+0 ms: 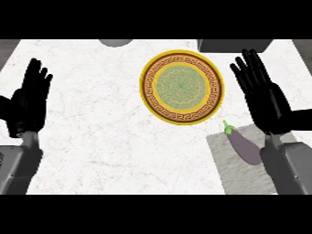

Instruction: Pick the eggplant from the placemat and place it in the plate

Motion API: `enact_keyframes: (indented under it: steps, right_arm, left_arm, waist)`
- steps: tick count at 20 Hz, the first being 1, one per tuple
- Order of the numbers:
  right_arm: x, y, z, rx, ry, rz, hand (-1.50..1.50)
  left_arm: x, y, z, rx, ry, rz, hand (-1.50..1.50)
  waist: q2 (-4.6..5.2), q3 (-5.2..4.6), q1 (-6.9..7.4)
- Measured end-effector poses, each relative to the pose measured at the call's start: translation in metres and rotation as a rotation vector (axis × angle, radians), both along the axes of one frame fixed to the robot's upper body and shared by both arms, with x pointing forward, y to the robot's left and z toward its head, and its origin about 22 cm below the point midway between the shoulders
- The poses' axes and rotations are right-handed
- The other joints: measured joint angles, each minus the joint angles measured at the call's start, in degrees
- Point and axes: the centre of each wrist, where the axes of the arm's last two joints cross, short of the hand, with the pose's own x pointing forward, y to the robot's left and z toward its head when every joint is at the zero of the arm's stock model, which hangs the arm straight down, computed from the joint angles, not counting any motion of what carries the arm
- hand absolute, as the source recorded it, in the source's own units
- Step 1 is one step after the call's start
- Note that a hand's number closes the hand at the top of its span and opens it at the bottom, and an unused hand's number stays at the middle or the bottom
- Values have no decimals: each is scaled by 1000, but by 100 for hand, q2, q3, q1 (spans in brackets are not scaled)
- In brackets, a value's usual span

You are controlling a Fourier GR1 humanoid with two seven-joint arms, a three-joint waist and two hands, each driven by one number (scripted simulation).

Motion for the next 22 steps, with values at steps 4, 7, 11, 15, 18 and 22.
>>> enact_keyframes:
  steps: [4,7,11,15,18,22]
  right_arm:
    - [4,18,-28,-163,264,92,150]
    - [2,25,-49,-415,443,198,150]
    - [0,24,-68,-754,561,148,-150]
    - [-8,44,-78,-880,588,157,-150]
    - [-13,50,-73,-956,561,164,-150]
    - [-10,41,-44,-1063,521,130,-150]
  left_arm:
    - [-4,-1,-8,59,10,-78,0]
    - [-7,-8,-13,119,19,-163,0]
    - [-24,-6,-37,159,72,-236,0]
    - [-42,8,-61,169,90,-244,0]
    - [-53,17,-75,175,99,-252,0]
    - [-53,24,-75,176,98,-247,0]
  waist:
    - [56,-1,145]
    - [120,-55,406]
    - [73,-32,334]
    - [24,-1,112]
    - [3,10,26]
    - [-9,16,-47]
